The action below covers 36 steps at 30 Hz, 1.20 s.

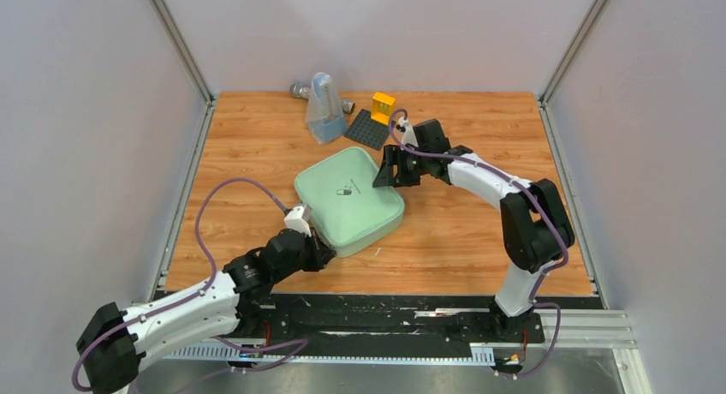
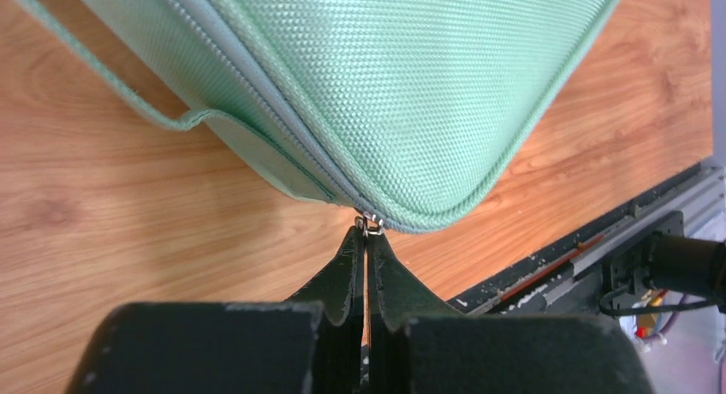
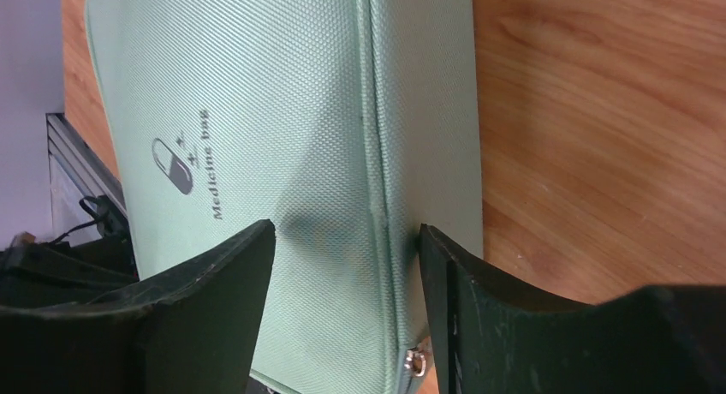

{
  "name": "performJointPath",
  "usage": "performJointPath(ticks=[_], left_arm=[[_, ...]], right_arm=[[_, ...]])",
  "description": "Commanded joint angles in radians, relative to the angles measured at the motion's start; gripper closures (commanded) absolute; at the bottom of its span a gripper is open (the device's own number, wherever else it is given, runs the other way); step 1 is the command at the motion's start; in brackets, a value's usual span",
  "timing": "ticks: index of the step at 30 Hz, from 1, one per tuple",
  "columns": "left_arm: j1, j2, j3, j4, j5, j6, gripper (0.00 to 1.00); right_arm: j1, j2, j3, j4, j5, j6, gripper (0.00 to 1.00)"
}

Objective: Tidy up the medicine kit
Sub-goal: Zip the medicine box at the center of the board.

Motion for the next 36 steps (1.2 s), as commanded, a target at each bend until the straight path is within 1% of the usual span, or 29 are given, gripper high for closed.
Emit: performJointPath(ticks=[1, 4, 6, 7, 10, 15, 17, 18, 20, 23, 25, 28, 30, 32, 36], left_arm=[[0.098, -0.012, -0.009, -0.075, 0.05, 0.023, 1.0], [0.18, -0.004, 0.014, -0.085, 0.08, 0.059, 1.0], [0.237, 0.022, 0.035, -0.086, 0.115, 0.085, 1.0], [0.272, 0.031, 0.051, -0.088, 0.137, 0.094, 1.0], [0.32, 0.078, 0.082, -0.097, 0.166, 0.142, 1.0], [0.363, 0.125, 0.123, -0.09, 0.198, 0.192, 1.0], [0.378, 0.133, 0.131, -0.092, 0.209, 0.207, 1.0], [0.384, 0.136, 0.133, -0.09, 0.214, 0.211, 1.0], [0.404, 0.143, 0.142, -0.094, 0.227, 0.233, 1.0], [0.452, 0.159, 0.165, -0.101, 0.257, 0.276, 1.0], [0.482, 0.178, 0.178, -0.101, 0.276, 0.299, 1.0], [0.527, 0.219, 0.197, -0.094, 0.308, 0.328, 1.0], [0.544, 0.247, 0.204, -0.086, 0.321, 0.34, 1.0], [0.554, 0.274, 0.212, -0.076, 0.334, 0.348, 1.0], [0.567, 0.319, 0.233, -0.061, 0.349, 0.367, 1.0]], right_arm=[[0.07, -0.026, -0.025, 0.032, -0.191, -0.019, 0.4], [0.112, -0.113, -0.135, 0.049, -0.206, -0.052, 0.45], [0.118, -0.184, -0.217, 0.071, -0.216, -0.056, 0.49], [0.118, -0.22, -0.254, 0.081, -0.225, -0.063, 0.49], [0.118, -0.306, -0.325, 0.091, -0.245, -0.098, 0.51], [0.117, -0.362, -0.367, 0.098, -0.136, -0.123, 0.42], [0.117, -0.404, -0.411, 0.129, -0.065, -0.112, 0.34], [0.115, -0.433, -0.435, 0.161, -0.027, -0.108, 0.33], [0.115, -0.506, -0.54, 0.244, 0.017, -0.113, 0.29], [0.115, -0.635, -0.71, 0.446, -0.026, -0.169, 0.27], [0.115, -0.707, -0.791, 0.549, -0.01, -0.172, 0.27], [0.114, -0.786, -0.876, 0.637, 0.078, -0.19, 0.3], [0.114, -0.801, -0.904, 0.657, 0.11, -0.224, 0.32], [0.113, -0.78, -0.902, 0.661, 0.125, -0.238, 0.35], [0.113, -0.676, -0.869, 0.696, 0.02, -0.299, 0.39]])
